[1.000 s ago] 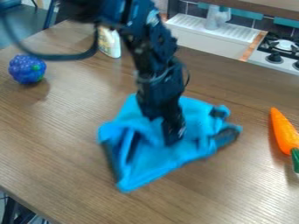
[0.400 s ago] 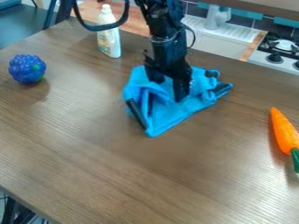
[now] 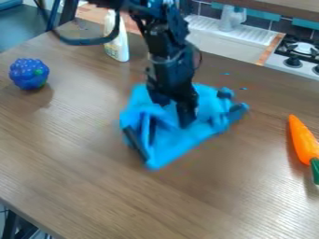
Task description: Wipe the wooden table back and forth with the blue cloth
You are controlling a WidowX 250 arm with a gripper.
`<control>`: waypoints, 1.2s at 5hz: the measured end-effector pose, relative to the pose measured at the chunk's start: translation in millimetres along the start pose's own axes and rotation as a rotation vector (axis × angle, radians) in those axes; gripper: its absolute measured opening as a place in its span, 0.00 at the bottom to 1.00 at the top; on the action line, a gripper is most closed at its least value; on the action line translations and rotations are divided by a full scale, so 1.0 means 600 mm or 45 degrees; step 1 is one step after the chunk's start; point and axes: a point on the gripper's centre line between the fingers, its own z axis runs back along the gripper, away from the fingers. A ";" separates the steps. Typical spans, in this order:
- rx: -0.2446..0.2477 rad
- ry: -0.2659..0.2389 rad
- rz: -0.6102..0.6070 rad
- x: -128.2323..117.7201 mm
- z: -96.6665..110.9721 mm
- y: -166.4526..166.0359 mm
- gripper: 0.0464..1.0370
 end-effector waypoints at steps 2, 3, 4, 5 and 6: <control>-0.066 0.006 -0.144 -0.095 0.038 -0.069 0.96; -0.054 0.006 -0.170 -0.117 0.048 -0.075 0.96; -0.002 0.029 -0.161 -0.118 0.055 -0.066 0.96; 0.049 -0.002 -0.135 -0.091 0.082 -0.053 0.96; 0.146 0.104 -0.096 -0.077 0.130 -0.033 0.96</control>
